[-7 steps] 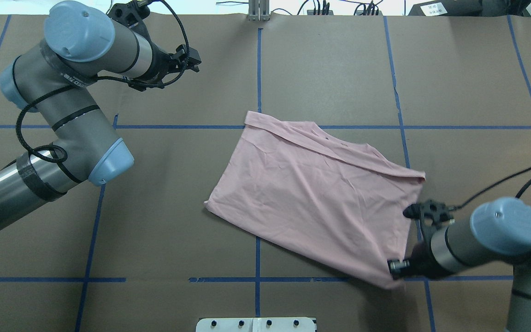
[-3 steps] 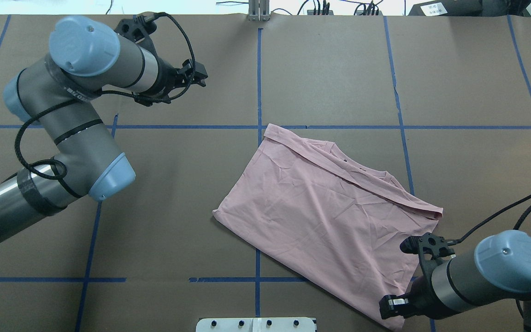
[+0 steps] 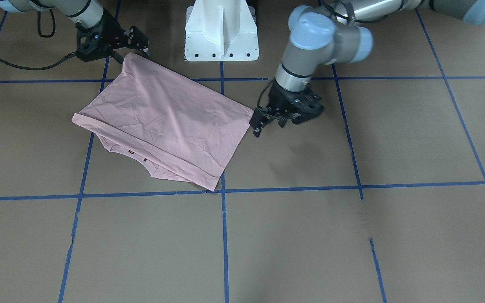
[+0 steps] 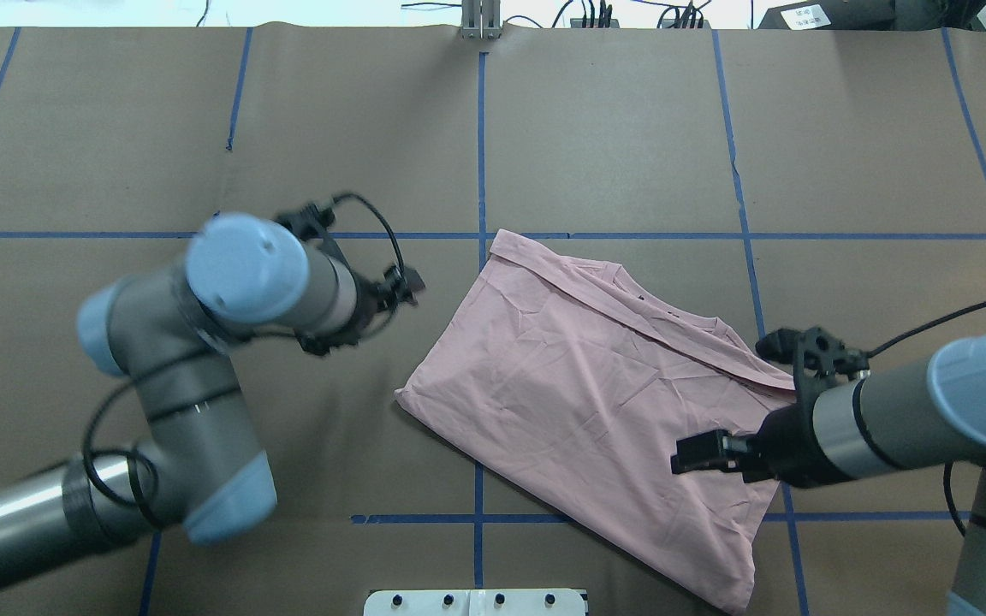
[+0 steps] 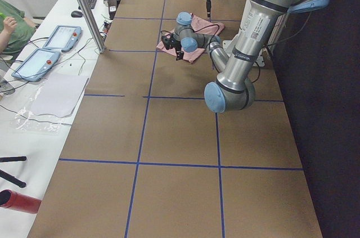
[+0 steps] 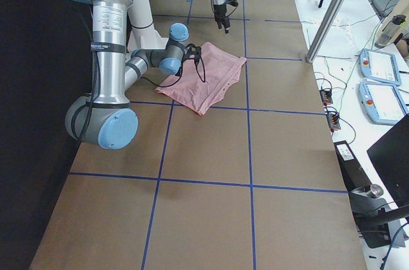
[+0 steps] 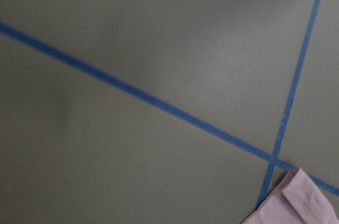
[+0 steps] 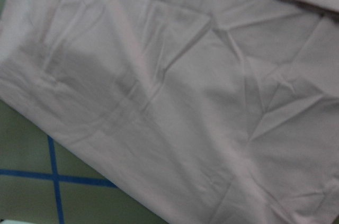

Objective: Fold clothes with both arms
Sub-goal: 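Move the left gripper to the shirt's other near corner while the right gripper holds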

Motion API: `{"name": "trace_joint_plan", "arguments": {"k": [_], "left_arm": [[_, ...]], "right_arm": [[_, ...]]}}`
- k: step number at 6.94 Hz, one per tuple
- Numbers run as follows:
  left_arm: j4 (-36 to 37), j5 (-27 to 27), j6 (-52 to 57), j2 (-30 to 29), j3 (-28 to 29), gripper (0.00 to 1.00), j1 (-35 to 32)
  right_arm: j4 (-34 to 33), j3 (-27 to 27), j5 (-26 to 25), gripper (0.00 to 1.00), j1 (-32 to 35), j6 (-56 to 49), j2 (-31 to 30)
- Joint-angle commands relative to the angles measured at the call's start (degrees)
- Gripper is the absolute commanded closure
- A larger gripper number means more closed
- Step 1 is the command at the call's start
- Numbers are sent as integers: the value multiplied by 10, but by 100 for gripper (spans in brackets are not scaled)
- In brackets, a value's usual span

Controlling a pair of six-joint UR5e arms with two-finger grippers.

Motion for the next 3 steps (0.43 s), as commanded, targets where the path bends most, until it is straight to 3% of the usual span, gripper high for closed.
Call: {"name": "trace_joint_plan", "arguments": {"k": [1,3], "left_arm": [[60,51,-85,-13,1,3,83],[74,62,-86,-24,5,9,86]], "right_arm": [[0,-4,-3,0,39,0,16],[0,-3,-2,0,44,0,17]]}}
